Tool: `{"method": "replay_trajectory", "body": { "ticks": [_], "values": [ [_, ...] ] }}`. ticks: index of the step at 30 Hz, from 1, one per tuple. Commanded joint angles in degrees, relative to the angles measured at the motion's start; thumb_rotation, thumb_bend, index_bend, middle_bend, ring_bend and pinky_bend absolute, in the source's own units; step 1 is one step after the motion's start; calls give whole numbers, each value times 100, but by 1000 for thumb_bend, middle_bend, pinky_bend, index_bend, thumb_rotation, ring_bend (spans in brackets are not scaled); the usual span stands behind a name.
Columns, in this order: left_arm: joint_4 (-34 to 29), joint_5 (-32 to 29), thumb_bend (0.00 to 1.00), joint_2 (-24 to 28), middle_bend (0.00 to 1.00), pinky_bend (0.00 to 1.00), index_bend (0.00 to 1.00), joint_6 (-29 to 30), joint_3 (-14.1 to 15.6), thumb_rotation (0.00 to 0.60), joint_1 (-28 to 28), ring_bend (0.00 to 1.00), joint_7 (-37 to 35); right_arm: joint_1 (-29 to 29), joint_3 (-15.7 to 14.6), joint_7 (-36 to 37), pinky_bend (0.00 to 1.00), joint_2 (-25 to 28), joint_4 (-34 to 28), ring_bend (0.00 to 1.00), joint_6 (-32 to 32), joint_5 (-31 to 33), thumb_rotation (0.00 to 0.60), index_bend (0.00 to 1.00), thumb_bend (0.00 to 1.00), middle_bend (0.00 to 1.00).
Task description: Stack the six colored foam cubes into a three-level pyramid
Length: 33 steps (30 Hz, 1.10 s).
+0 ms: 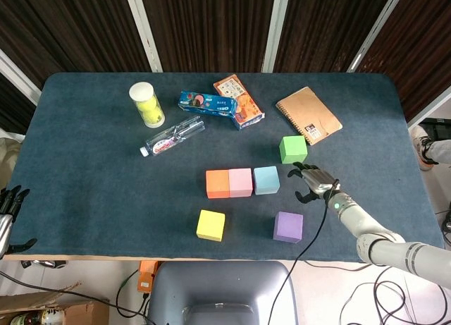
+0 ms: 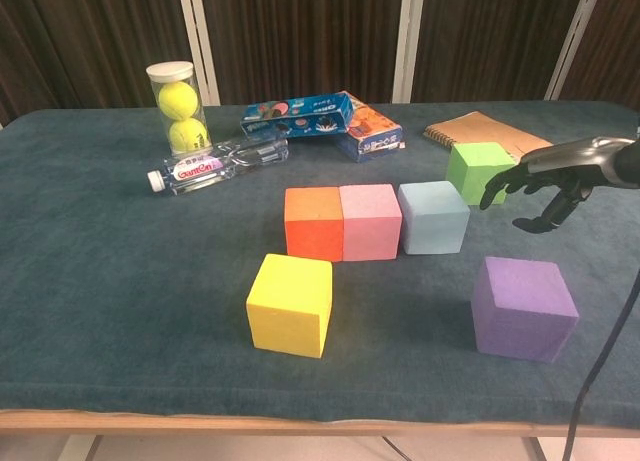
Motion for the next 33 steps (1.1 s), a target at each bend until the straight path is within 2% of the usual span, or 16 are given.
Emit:
{"method": "replay_trajectory", "body": {
  "ticks": [1, 11, 33],
  "values": [
    [7, -4, 117, -4, 0, 108, 54, -3, 1, 587, 0, 0, -4, 51, -15, -31, 0, -60, 16, 0, -10, 52, 598, 225, 464, 0],
    [-4, -7, 117, 26, 0, 108, 53, 3, -2, 586, 4, 0, -21, 193, -55, -71, 0, -196, 51, 0, -43, 172, 577, 225, 464, 0],
    [104, 18, 117, 8, 0, 108, 53, -2, 15, 588, 22, 0, -163, 440, -143, -138, 0, -308, -27, 0, -43, 356, 576, 224, 465, 0]
  ]
}}
